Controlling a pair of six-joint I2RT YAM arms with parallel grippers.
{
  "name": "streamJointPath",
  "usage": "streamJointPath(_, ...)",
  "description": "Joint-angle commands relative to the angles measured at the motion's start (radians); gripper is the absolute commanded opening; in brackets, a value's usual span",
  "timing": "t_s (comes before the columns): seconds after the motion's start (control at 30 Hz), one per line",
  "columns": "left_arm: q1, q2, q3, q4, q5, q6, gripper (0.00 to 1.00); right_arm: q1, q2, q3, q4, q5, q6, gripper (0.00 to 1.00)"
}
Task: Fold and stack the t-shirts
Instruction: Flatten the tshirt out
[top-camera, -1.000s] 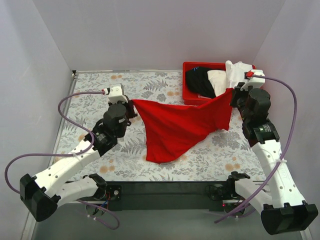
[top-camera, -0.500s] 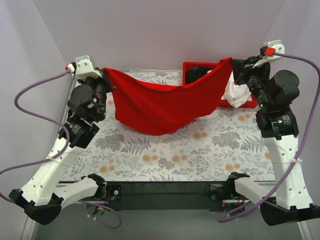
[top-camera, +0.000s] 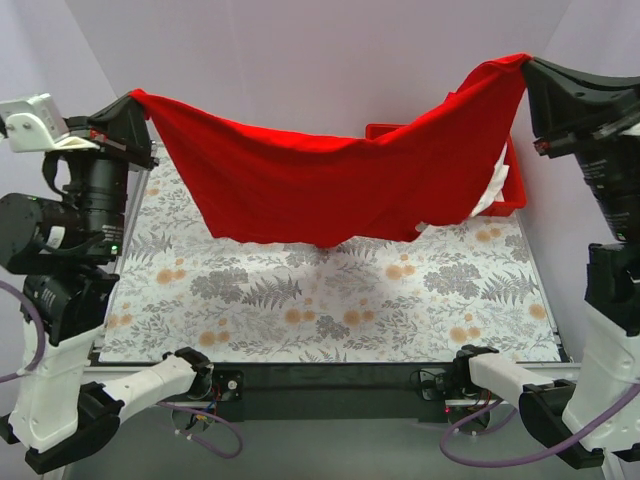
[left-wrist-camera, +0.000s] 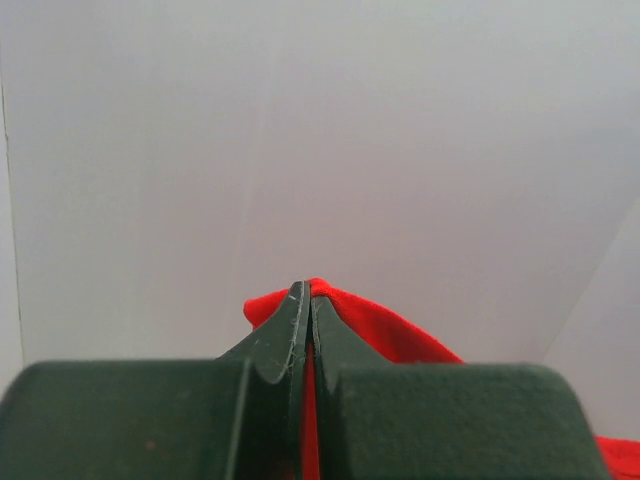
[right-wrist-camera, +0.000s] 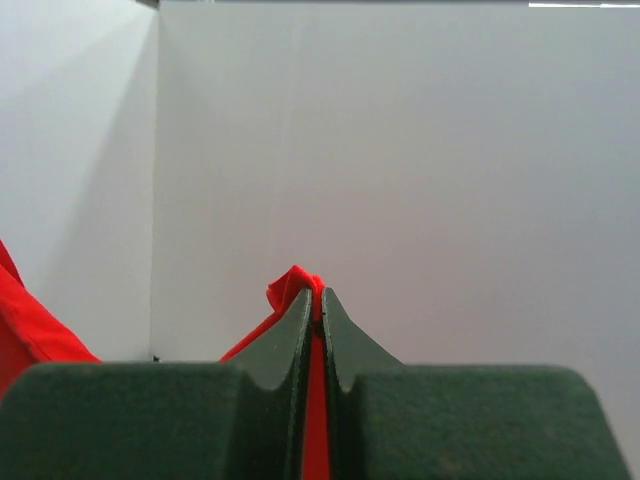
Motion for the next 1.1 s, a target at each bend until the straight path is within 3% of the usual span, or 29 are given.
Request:
streamJointPath(0.0,0.007,-0.006,0.067,-0.078,0.077,0.034,0.00,-0.003,0.028,0.129,-0.005,-0.060,0.027,0.01)
streamJointPath(0.17,0.006,0.033,0.110,-0.166,0.031,0.069,0.00,-0.004,0.095,0.180,0.002,-0.041,0.047,0.01)
streamJointPath(0.3,0.007,0.072,0.067,-0.186,-0.051,0.098,0.00,-0.003,0.149,0.105,0.036,-0.051,0.064,0.01)
streamJointPath(0.4,0.007,0.098,-0.030,-0.120,-0.108,0.130,0.00,-0.003,0.190,-0.005,0.105,-0.050,0.079,0.01)
streamJointPath(0.63,0.061,0.200,-0.062,-0.025,-0.116,0.177,0.00,0.055,0.324,-0.081,0.165,-0.013,0.044,0.01)
streamJointPath(0.8,0.193,0.314,-0.018,-0.034,0.077,0.114,0.00,0.184,0.422,-0.032,0.179,0.050,-0.030,0.01)
streamJointPath(0.9,0.343,0.412,0.042,-0.043,0.259,0.020,0.00,0.243,0.494,0.044,0.159,0.097,-0.074,0.01)
streamJointPath(0.93,0.437,0.459,0.059,-0.052,0.313,-0.006,0.00,0.255,0.514,0.063,0.148,0.110,-0.085,0.01)
streamJointPath(1.07,0.598,0.588,0.184,-0.072,0.479,-0.112,0.00,0.286,0.652,0.187,0.145,0.154,-0.138,0.01)
